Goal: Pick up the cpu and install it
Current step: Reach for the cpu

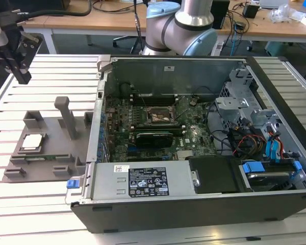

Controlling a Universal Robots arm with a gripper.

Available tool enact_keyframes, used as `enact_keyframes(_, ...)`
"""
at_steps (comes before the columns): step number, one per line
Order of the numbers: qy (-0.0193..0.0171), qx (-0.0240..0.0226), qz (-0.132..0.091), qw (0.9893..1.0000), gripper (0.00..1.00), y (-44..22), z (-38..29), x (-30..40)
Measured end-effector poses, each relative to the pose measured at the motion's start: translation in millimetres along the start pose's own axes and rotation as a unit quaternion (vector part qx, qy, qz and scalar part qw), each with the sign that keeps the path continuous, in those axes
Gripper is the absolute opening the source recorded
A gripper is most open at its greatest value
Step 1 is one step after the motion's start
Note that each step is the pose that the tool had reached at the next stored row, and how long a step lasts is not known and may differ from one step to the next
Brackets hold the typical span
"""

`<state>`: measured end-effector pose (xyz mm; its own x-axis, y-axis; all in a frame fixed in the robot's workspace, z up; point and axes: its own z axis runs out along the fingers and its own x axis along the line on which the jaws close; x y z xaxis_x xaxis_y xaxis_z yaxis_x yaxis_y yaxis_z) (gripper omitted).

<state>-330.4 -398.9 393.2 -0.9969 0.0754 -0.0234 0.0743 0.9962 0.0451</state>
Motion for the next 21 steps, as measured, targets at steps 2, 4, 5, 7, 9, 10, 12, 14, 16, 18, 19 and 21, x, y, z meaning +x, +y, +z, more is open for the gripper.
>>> enact_keyframes(2, 0.0, 0.0, 0.0, 1.0, 0.11, -0.3, -0.1, 4.0)
enact_keyframes(4, 0.0, 0.0, 0.0, 1.0, 0.11, -0.7, -0.2, 8.7)
enact_keyframes(5, 0.0, 0.0, 0.0, 1.0, 0.11, -1.0, -0.4, 13.2)
enact_keyframes(7, 0.0, 0.0, 0.0, 1.0, 0.11, -1.3, -0.4, 17.3)
enact_keyframes(9, 0.0, 0.0, 0.0, 1.0, 0.11, -1.8, -0.6, 23.9)
enact_keyframes(10, 0.0001, 0.0, 0.0, 1.0, 0.11, -2.0, -0.7, 26.2)
enact_keyframes(12, 0.0, 0.0, 0.0, 1.0, 0.11, -2.3, -0.7, 30.9)
enact_keyframes(14, 0.0, 0.0, 0.0, 1.0, 0.11, -2.6, -0.8, 35.2)
enact_keyframes(16, 0.0, 0.0, 0.0, 1.0, 0.11, -3.2, -0.9, 42.2)
enact_keyframes(18, 0.0, 0.0, 0.0, 1.0, 0.11, -3.5, -1.1, 46.4)
enact_keyframes(19, 0.0, 0.0, 0.0, 1.0, 0.11, -3.6, -1.1, 48.1)
enact_keyframes(21, 0.0, 0.0, 0.0, 1.0, 0.11, -3.8, -1.2, 51.3)
